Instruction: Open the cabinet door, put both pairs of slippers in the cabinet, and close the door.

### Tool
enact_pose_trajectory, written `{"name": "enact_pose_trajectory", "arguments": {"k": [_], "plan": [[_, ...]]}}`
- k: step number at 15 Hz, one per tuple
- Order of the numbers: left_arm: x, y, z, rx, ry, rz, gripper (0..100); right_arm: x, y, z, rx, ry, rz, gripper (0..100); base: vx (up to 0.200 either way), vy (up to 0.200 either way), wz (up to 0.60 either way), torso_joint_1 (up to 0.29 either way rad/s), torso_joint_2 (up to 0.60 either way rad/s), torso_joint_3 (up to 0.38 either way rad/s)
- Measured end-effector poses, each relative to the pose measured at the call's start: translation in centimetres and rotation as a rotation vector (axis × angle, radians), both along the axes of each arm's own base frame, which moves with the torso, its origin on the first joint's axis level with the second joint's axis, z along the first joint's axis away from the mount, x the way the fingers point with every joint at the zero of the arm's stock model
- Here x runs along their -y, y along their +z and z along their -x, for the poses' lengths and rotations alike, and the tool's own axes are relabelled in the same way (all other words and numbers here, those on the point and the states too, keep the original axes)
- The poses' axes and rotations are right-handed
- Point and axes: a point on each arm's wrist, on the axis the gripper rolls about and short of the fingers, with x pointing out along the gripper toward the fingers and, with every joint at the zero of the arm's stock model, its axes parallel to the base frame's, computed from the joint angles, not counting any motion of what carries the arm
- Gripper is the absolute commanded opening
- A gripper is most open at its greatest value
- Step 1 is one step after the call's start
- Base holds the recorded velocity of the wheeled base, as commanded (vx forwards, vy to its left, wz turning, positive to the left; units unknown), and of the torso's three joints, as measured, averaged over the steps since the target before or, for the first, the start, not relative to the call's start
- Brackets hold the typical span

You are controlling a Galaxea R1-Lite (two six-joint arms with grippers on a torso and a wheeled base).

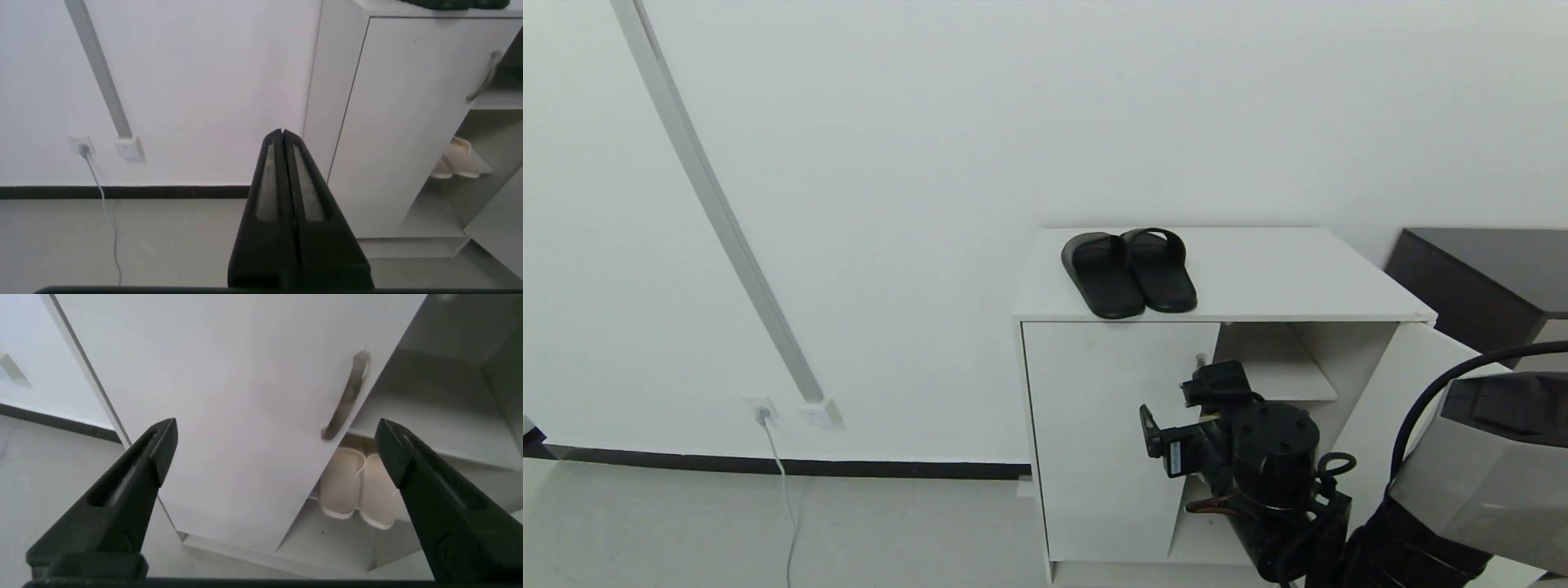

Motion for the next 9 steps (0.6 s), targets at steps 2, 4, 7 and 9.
{"name": "enact_pose_trajectory", "arguments": {"k": [2,4,7,9], "plan": [[0.00,0.00,0.00,0.000,0.000,0.000,0,0.04,0.04,0.04,0.006,0.000,-0.002,100,0.000,0.000,0.00,0.249,-0.57,-0.330],[0.00,0.00,0.00,0.000,0.000,0.000,0,0.04,0.04,0.05,0.007,0.001,-0.002,100,0.000,0.000,0.00,0.264,-0.59,-0.334],[0.00,0.00,0.00,0.000,0.001,0.000,0,0.13,-0.01,0.08,0.005,0.000,0.000,100,0.000,0.000,0.00,0.246,-0.54,-0.299],[0.00,0.00,0.00,0.000,0.000,0.000,0,0.13,0.03,0.10,0.009,0.007,-0.006,100,0.000,0.000,0.00,0.188,-0.41,-0.222]]}}
